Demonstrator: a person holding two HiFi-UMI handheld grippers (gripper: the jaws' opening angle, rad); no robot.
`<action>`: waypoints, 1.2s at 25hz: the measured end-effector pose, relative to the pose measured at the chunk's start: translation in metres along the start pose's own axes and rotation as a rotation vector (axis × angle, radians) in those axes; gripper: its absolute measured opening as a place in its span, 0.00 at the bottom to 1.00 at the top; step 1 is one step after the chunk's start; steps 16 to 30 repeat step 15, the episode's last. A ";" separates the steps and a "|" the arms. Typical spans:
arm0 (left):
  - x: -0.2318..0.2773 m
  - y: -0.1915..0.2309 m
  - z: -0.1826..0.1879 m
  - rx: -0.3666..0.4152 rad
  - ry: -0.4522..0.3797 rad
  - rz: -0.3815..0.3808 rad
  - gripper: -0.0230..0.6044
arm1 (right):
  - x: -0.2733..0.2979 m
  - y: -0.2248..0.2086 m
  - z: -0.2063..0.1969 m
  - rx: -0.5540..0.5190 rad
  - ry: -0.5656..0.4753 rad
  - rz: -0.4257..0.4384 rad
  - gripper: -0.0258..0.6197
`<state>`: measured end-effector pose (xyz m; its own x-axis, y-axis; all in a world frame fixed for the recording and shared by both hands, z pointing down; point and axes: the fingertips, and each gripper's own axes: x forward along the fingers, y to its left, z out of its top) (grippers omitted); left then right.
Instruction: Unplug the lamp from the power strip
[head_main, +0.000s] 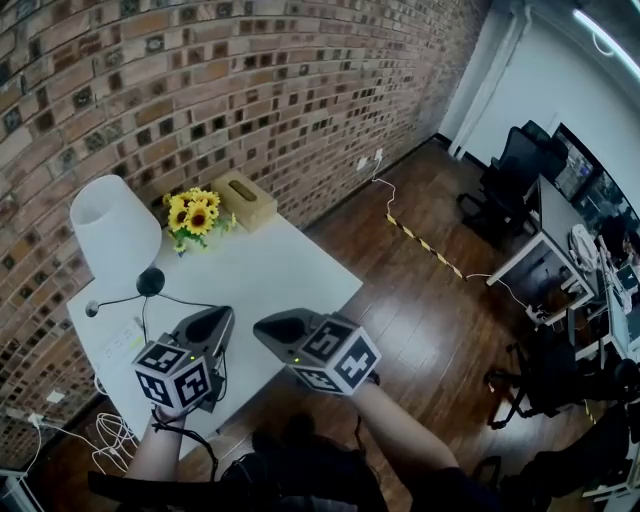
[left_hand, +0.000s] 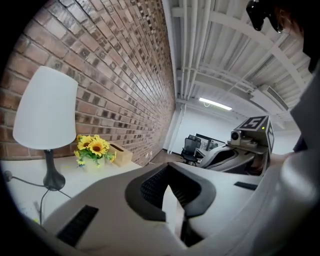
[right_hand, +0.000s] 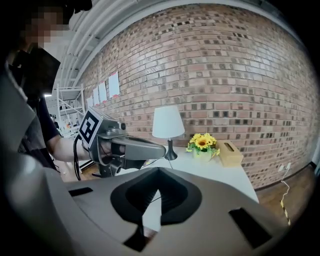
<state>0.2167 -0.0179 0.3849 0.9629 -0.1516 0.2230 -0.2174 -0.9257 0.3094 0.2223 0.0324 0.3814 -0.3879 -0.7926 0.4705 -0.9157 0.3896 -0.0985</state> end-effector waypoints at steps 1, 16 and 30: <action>0.001 -0.001 -0.002 -0.001 0.004 -0.008 0.07 | -0.001 0.000 0.000 0.002 -0.002 -0.005 0.03; 0.021 -0.027 -0.012 0.020 0.047 -0.027 0.07 | -0.030 -0.003 -0.016 0.037 -0.052 0.002 0.03; 0.021 -0.027 -0.012 0.020 0.047 -0.027 0.07 | -0.030 -0.003 -0.016 0.037 -0.052 0.002 0.03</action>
